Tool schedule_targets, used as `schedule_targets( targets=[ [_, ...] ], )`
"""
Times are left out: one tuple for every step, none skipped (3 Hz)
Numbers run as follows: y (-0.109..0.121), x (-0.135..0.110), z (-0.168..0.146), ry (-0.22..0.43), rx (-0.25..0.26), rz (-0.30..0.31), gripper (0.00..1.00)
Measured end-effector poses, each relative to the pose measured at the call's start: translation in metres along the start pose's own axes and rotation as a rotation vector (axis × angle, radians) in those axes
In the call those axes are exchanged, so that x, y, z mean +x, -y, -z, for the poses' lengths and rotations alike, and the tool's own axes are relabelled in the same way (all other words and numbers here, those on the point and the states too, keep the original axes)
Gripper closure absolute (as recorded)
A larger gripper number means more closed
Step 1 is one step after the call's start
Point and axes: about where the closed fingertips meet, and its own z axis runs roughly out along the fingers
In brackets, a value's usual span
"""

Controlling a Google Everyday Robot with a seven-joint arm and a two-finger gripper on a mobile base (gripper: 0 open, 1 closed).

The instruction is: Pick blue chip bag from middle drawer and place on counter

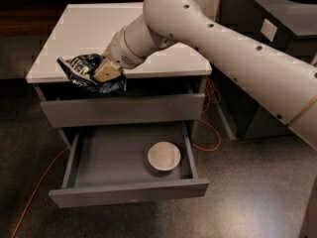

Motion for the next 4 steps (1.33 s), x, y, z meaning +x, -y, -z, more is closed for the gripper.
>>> schedule_targets(
  targets=[
    [0.026, 0.002, 0.004, -0.023, 0.015, 0.011, 1.00],
    [0.059, 0.008, 0.005, -0.051, 0.030, -0.002, 1.00],
    [0.088, 0.018, 0.005, -0.072, 0.053, -0.030, 1.00],
    [0.122, 0.030, 0.003, -0.075, 0.108, -0.075, 0.83]
  ],
)
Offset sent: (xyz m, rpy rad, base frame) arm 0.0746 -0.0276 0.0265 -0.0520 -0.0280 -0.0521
